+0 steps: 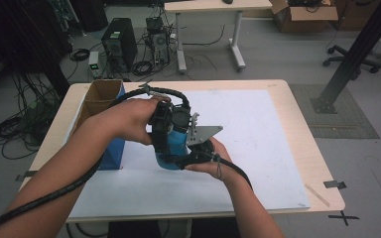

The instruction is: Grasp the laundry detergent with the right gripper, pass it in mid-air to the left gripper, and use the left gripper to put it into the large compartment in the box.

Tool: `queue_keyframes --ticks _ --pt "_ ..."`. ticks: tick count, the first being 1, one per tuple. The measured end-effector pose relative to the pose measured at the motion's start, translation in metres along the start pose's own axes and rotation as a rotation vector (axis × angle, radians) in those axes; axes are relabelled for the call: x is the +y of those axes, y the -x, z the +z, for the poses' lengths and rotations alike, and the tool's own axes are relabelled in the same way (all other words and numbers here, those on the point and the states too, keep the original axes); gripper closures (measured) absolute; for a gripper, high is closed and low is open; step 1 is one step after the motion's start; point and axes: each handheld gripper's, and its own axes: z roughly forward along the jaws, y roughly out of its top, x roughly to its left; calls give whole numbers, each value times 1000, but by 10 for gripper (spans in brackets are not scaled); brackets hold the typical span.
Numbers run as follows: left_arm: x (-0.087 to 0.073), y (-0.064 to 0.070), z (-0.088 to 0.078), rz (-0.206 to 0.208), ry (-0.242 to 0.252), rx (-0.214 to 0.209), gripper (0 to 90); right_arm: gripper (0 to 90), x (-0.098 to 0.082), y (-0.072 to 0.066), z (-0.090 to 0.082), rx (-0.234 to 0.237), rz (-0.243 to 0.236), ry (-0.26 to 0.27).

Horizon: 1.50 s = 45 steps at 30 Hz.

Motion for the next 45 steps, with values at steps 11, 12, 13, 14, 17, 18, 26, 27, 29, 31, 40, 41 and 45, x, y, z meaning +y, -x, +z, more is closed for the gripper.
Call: queue_keyframes --ticks 11,12,13,14,17,18,26,27,29,31,40,41,45 --pt "1 1 0 5 -14 -2 378 454 0 -1 -1 -11 -8 6" --pt "1 1 1 2 -22 -2 380 454 0 -1 0 -16 -13 4" --pt "2 1 1 -4 -26 -4 382 454 0 -2 0 -15 -11 -4" --pt "2 1 1 -4 -26 -4 385 454 0 -2 0 -15 -11 -4" --pt "3 3 2 -7 -45 -6 387 448 -1 -2 2 -13 -26 -7" --pt "3 3 3 -2 -49 0 387 444 -1 -3 2 -19 -24 -10" --pt "4 4 -2 4 -59 2 392 379 1 -5 4 -33 1 0" --pt "3 3 -3 0 -54 -4 392 369 1 -5 4 -39 -8 3" --pt "3 2 -4 -1 -57 -3 392 368 1 -5 4 -37 -6 7" --pt "3 2 -4 3 -65 -4 392 330 2 -7 2 -38 -5 20" --pt "3 2 -3 6 -69 -11 392 261 2 -6 -2 -44 33 47" --pt "3 2 -3 8 -69 -11 392 256 1 -6 -3 -39 37 51" --pt "4 2 -4 21 -68 0 391 194 0 -5 -4 -43 57 65"
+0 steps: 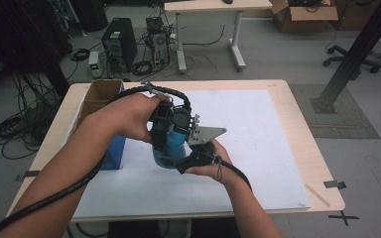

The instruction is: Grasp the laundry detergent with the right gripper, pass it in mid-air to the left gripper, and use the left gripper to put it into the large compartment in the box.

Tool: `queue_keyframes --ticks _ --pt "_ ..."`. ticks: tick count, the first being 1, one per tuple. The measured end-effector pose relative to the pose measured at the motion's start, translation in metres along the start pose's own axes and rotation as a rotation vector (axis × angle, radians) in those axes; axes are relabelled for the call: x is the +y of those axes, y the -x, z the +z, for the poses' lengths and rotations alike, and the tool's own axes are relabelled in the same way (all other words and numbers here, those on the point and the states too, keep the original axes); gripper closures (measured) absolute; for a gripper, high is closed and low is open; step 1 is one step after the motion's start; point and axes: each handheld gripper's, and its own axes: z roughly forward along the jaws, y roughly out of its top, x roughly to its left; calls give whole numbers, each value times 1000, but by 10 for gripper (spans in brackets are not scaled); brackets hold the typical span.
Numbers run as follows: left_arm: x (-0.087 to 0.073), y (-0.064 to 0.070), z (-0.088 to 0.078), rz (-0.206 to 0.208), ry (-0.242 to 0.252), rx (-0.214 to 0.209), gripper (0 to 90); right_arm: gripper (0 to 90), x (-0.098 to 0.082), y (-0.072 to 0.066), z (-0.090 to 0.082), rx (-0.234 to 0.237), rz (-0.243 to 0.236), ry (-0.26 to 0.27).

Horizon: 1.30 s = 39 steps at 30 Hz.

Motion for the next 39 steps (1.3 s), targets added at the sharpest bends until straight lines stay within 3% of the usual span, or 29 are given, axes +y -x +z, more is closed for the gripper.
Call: queue_keyframes --ticks 7,9,15,17,20,22,23,24,27,31,34,39 --pt "5 -1 -2 -7 -11 -11 391 0 -3 1 -4 -16 44 17" --pt "5 -2 -2 -9 -10 -12 391 0 -3 1 -5 -13 48 22" --pt "4 -7 -5 -85 -14 -30 389 0 0 0 -19 -30 59 52" --pt "1 -10 -7 -127 -11 -43 389 0 2 -1 -31 -36 56 58" --pt "-2 -12 -10 -153 -11 -49 388 0 2 -1 -42 -47 52 53" --pt "-5 -14 -14 -197 -12 -52 389 0 2 0 -56 -63 45 43" --pt "-7 -16 -17 -244 -25 -56 388 0 2 0 -61 -68 40 40" --pt "-8 -16 -20 -265 -34 -56 388 0 1 4 -75 -88 36 39" --pt "-12 -20 -28 -347 -40 -53 388 0 1 8 -89 -114 42 41" --pt "-13 -22 -36 -433 -49 -9 388 0 4 19 -111 -158 47 19" --pt "-15 -26 -42 -497 -37 3 388 0 8 28 -123 -188 43 -25" --pt "-19 -31 -50 -586 -8 -24 388 0 16 39 -135 -205 10 -112"
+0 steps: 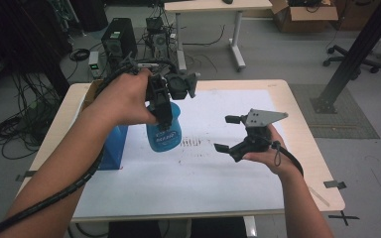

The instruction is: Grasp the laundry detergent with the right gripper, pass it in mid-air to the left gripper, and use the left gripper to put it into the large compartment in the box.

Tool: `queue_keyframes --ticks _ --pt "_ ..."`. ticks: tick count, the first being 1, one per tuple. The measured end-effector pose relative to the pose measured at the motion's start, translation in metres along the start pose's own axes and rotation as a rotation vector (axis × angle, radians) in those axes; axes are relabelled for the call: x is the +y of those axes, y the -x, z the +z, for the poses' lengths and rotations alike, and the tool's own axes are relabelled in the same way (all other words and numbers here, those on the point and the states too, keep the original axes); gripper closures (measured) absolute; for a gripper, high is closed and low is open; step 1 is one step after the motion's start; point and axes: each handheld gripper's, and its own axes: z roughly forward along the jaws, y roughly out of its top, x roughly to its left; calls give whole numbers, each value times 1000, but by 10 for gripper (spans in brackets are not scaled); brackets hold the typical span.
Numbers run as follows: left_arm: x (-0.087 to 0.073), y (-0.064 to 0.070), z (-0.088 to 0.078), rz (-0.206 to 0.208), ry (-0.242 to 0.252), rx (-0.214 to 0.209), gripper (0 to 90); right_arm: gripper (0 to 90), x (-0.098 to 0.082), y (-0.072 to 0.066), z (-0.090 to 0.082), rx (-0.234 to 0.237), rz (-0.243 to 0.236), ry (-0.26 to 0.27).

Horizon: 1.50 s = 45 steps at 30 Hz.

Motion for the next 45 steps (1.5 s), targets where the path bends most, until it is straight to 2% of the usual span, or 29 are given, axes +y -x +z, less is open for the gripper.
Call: queue_keyframes --ticks 3,7,10,12,13,17,21,27,29,30,34,45 --pt "-1 -5 -3 -72 -2 -20 388 0 5 8 -3 -12 -35 -74" --pt "-3 -12 -5 -137 -21 -19 388 3 15 16 -6 -13 -86 -182" --pt "-6 -19 -8 -186 -25 -27 388 4 21 18 -8 -9 -110 -241" --pt "-10 -25 -11 -235 -29 -42 388 5 24 20 -9 -4 -119 -274" --pt "-11 -27 -12 -241 -33 -45 388 5 26 21 -9 -2 -118 -294" --pt "-18 -36 -17 -315 -47 -70 388 7 32 25 -12 -3 -122 -327" --pt "-26 -44 -19 -420 -51 -106 388 8 37 29 -16 -14 -128 -361" --pt "-39 -55 -25 -496 -47 -118 388 13 44 35 -18 -14 -160 -458" --pt "-43 -58 -28 -508 -52 -113 388 15 46 36 -18 -9 -165 -489" --pt "-46 -60 -30 -531 -55 -112 388 15 47 37 -18 -11 -169 -504" --pt "-54 -67 -33 -582 -55 -116 388 17 51 39 -18 -10 -184 -541" --pt "-75 -87 -48 -709 -62 -116 388 18 59 41 -23 1 -183 -573"
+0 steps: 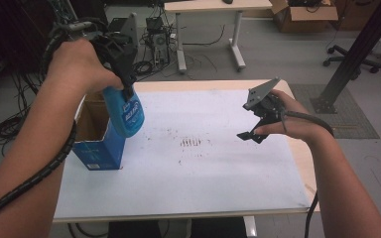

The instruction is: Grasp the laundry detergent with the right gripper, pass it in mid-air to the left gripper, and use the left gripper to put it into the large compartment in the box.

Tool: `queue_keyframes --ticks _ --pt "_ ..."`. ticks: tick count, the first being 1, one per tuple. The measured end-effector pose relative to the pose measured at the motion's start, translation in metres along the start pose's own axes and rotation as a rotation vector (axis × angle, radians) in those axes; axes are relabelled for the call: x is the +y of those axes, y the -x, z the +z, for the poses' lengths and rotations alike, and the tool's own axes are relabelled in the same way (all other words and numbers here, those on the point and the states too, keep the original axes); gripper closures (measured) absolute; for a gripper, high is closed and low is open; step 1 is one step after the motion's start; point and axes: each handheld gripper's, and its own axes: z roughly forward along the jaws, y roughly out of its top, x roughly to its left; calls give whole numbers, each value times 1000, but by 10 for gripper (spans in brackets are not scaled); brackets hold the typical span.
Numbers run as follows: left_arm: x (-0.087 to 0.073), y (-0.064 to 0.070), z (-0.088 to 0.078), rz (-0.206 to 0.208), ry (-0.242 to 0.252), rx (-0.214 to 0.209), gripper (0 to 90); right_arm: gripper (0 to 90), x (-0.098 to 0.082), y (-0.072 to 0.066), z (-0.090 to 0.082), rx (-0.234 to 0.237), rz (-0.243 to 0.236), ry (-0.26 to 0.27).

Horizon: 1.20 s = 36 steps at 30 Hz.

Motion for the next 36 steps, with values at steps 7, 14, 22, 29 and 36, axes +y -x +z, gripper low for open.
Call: queue_keyframes --ticks 7,14,22,29,36 --pt "-5 -16 -16 -72 6 3 388 18 -1 2 2 5 5 -26" --pt "-8 -31 -24 -133 -5 17 387 19 1 3 5 7 6 -29" --pt "-14 -52 -26 -194 3 10 387 19 1 4 7 9 15 -14" --pt "-21 -69 -28 -244 12 3 387 19 0 4 10 14 23 -21" --pt "-25 -82 -28 -282 12 11 387 19 -2 5 13 16 27 -24"
